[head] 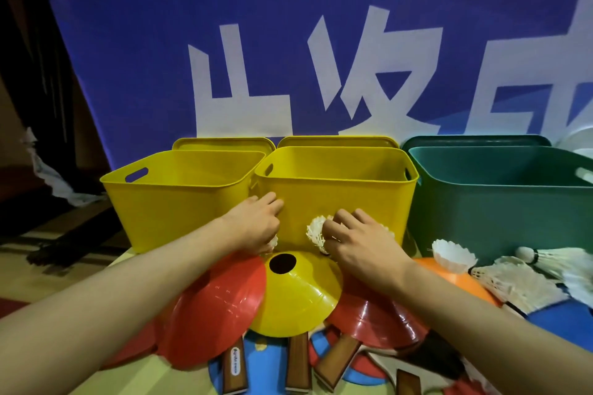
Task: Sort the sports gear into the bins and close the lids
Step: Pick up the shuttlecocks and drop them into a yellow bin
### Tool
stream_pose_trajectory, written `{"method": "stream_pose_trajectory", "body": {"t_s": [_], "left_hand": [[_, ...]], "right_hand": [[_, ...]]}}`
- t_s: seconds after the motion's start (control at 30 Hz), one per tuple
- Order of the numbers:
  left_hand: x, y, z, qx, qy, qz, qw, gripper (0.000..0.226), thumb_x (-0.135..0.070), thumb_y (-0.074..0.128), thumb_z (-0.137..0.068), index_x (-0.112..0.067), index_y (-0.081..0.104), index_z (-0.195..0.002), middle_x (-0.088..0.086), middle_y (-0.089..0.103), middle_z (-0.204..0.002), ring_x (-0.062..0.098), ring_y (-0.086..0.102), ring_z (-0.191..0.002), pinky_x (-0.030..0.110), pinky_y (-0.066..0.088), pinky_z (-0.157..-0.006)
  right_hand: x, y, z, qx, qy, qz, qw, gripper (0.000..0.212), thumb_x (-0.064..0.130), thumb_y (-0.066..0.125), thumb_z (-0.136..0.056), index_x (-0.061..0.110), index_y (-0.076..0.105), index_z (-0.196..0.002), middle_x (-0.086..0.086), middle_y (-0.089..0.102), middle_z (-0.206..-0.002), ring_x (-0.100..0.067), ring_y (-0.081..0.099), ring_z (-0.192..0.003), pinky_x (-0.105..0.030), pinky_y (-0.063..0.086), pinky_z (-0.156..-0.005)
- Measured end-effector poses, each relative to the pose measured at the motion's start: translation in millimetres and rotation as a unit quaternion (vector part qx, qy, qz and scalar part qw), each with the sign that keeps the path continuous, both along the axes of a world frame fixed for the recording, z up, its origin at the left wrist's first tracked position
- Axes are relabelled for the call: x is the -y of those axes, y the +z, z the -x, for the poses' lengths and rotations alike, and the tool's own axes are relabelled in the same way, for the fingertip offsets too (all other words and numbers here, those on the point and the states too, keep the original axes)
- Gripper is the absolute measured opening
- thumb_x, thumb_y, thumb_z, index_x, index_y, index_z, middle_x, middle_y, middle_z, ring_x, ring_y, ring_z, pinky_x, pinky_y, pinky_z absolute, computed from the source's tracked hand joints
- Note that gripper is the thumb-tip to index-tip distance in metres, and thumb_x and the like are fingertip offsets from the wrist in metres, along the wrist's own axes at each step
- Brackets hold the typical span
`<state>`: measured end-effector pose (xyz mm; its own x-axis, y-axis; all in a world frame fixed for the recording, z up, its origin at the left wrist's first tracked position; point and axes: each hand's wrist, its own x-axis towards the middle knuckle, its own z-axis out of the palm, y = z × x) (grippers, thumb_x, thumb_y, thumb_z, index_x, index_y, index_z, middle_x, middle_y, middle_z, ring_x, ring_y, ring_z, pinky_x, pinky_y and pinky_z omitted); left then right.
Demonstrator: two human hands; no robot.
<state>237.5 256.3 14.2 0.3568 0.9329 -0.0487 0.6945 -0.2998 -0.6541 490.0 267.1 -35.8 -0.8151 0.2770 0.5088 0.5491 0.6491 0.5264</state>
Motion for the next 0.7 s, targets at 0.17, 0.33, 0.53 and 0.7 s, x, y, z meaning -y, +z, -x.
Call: {"method": "stream_pose_trajectory", "body": {"t_s": [0.17, 0.33, 0.53, 0.7], "left_hand": [[2.9, 2.3, -3.2, -0.034, 0.004, -0.011, 0.999, 0.028, -0.033, 0.061, -0.093, -0.013, 0.069, -0.110, 0.010, 0.044, -0.133, 0.030, 0.037, -0.128, 0.043, 0.043, -0.093], [4.0, 3.5, -9.0, -0.056, -0.003, -0.013, 0.998, 0.017, -0.015, 0.060, -0.095, -0.012, 0.067, -0.110, 0.010, 0.053, -0.126, 0.030, 0.040, -0.128, 0.043, 0.043, -0.092], [18.1, 27.5, 5.2, -0.019, -0.058, -0.091, 0.994, 0.017, -0.013, 0.056, -0.097, -0.014, 0.071, -0.107, 0.006, 0.053, -0.126, 0.029, 0.043, -0.123, 0.039, 0.047, -0.085], [35.8, 58.8, 36.5, 0.054, -0.160, -0.182, 0.969, 0.017, -0.018, 0.082, -0.080, -0.009, 0.070, -0.088, 0.007, 0.058, -0.104, 0.026, 0.054, -0.093, 0.037, 0.052, -0.055]], "right_hand": [[5.5, 6.2, 3.2, 0.001, 0.002, -0.006, 1.000, 0.007, 0.020, 0.066, -0.090, 0.018, 0.073, -0.090, -0.003, 0.058, -0.105, -0.026, 0.053, -0.098, -0.041, 0.046, -0.074], [8.2, 11.5, 1.3, -0.001, 0.012, -0.027, 1.000, 0.015, 0.018, 0.056, -0.092, 0.018, 0.071, -0.089, -0.003, 0.058, -0.104, -0.027, 0.053, -0.097, -0.041, 0.045, -0.074], [14.4, 29.1, -1.5, -0.007, 0.017, -0.045, 0.999, 0.033, 0.020, 0.038, -0.094, 0.016, 0.071, -0.095, -0.004, 0.059, -0.107, -0.027, 0.053, -0.097, -0.042, 0.045, -0.074], [20.4, 48.7, 3.6, -0.029, 0.018, -0.039, 0.999, 0.025, 0.020, 0.047, -0.097, 0.015, 0.072, -0.102, -0.005, 0.059, -0.110, -0.027, 0.052, -0.099, -0.043, 0.047, -0.074]]}}
